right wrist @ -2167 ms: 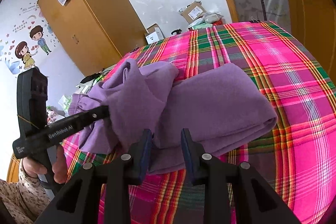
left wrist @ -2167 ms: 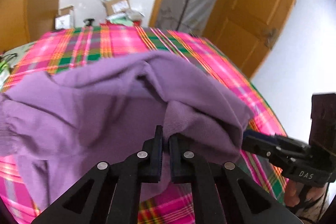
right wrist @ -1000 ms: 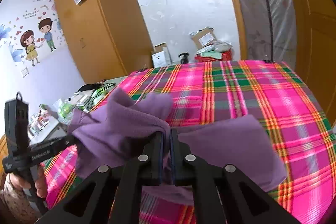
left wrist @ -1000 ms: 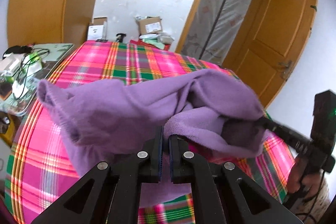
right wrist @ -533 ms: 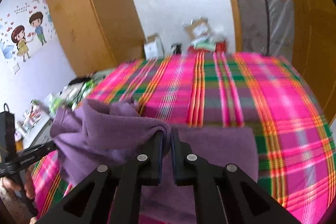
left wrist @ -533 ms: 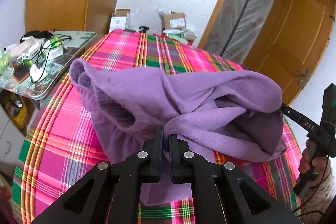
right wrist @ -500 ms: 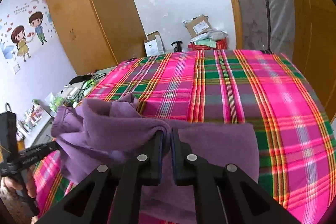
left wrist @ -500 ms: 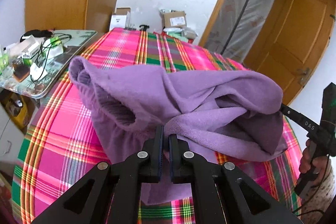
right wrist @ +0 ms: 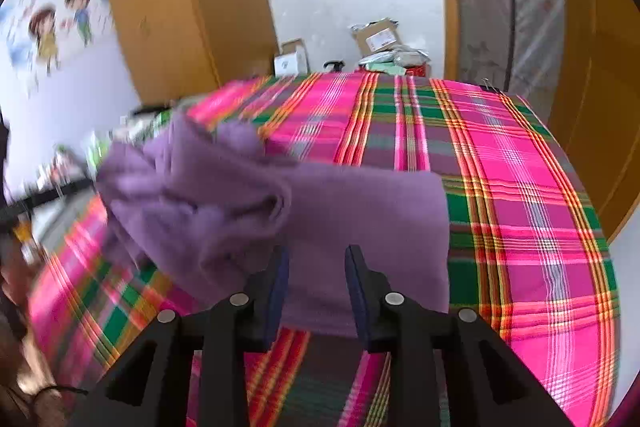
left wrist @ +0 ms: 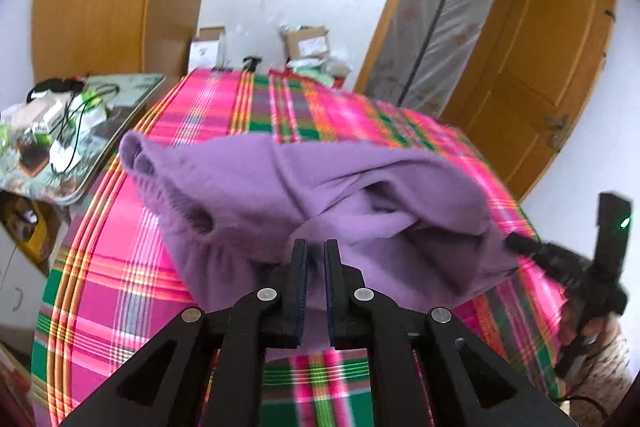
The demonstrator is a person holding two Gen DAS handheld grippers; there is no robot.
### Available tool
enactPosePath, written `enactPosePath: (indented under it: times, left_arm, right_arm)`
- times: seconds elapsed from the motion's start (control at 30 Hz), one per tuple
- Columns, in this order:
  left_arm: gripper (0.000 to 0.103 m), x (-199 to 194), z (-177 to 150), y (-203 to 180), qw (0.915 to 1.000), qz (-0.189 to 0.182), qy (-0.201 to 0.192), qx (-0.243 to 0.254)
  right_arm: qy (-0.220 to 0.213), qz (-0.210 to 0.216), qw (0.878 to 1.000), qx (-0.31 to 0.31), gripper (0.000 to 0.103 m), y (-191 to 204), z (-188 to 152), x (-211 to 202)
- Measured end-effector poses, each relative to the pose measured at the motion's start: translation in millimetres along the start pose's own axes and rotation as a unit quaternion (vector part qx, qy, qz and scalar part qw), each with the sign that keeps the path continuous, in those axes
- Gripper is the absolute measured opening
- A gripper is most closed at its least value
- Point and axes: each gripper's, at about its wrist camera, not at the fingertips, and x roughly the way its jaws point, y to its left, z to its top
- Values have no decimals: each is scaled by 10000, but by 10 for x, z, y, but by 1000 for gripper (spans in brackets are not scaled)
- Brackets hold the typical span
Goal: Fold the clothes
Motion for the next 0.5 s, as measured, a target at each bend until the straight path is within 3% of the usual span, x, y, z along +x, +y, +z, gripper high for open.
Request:
enactPosePath:
  times: [0.13,0.27,0.4,0.5]
  left_arm:
    - [19,41,7,-234,9994,-308,91,161]
    - [25,267,-57,-466,9956,-707,541,276]
    - [27,539,-138,-757,9858,-1206,1095,411]
    - [29,669,-137,-894,9829,-1276,1249,449]
  right_arm:
    - [183,-104,9992,-341,39,130,-55,151]
    - [318,-300,9975,-557,43,198,-91,290]
    - [359,-406,9960,-706,43,211,-110,347]
    - [360,-359,9967,-638,43,167,-90,368]
